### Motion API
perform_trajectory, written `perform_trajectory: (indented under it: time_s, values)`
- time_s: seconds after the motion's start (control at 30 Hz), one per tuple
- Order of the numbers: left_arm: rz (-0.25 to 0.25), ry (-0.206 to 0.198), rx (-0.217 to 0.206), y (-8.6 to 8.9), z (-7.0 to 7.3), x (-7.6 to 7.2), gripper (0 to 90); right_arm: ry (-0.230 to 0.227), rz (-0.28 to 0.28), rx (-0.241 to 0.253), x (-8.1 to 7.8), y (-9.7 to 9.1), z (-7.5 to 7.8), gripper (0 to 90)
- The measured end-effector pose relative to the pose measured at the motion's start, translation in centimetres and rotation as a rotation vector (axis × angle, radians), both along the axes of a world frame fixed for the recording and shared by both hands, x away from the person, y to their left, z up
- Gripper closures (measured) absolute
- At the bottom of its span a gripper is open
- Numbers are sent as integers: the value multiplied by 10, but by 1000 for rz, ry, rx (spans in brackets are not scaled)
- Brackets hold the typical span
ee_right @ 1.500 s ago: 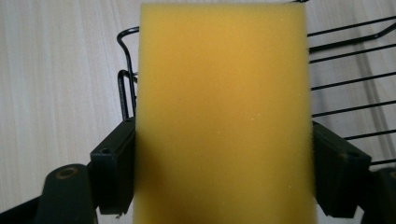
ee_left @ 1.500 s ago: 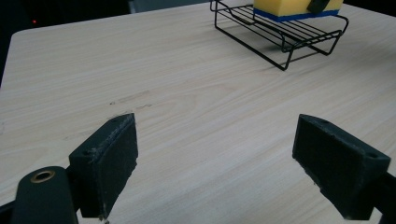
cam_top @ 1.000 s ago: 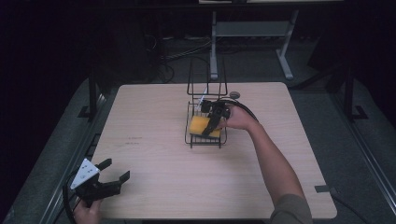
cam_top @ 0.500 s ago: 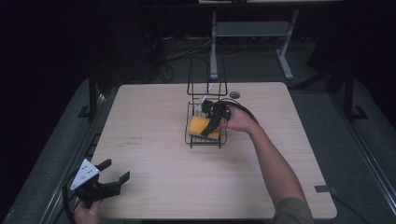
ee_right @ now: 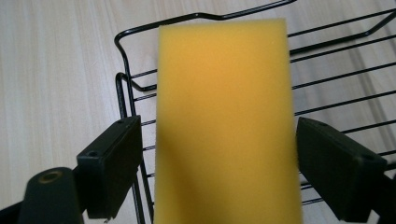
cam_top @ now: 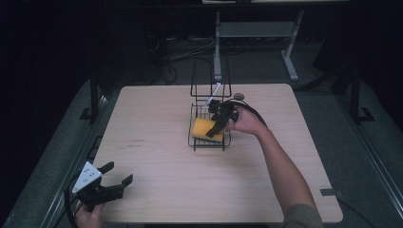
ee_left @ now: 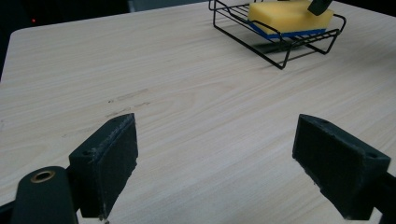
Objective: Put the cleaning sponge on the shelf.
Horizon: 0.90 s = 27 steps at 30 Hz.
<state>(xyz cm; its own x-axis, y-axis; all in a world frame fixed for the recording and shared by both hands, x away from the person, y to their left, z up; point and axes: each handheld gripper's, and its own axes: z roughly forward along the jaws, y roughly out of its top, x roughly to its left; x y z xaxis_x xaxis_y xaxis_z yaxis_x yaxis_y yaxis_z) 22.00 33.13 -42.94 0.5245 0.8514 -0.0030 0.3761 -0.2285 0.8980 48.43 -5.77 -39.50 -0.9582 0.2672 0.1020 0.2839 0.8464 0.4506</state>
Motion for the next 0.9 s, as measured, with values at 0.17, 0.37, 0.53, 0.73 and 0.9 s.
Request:
perform_trajectory:
  time_s: [0.17,0.37,0.53,0.73,0.9]
  values:
    - [-3,-2,-2,-1,0,0,134,0,-21,32,-3,-7,0,159]
    - [-5,-1,3,-2,0,0,134,12,-36,20,-5,-13,3,159]
    - [-5,0,-1,-2,0,0,134,4,-43,30,-7,-17,3,159]
    - [-9,0,3,-3,0,0,134,5,-58,52,-10,-26,0,160]
    - [-9,2,1,-4,0,0,134,5,-65,44,-11,-32,1,160]
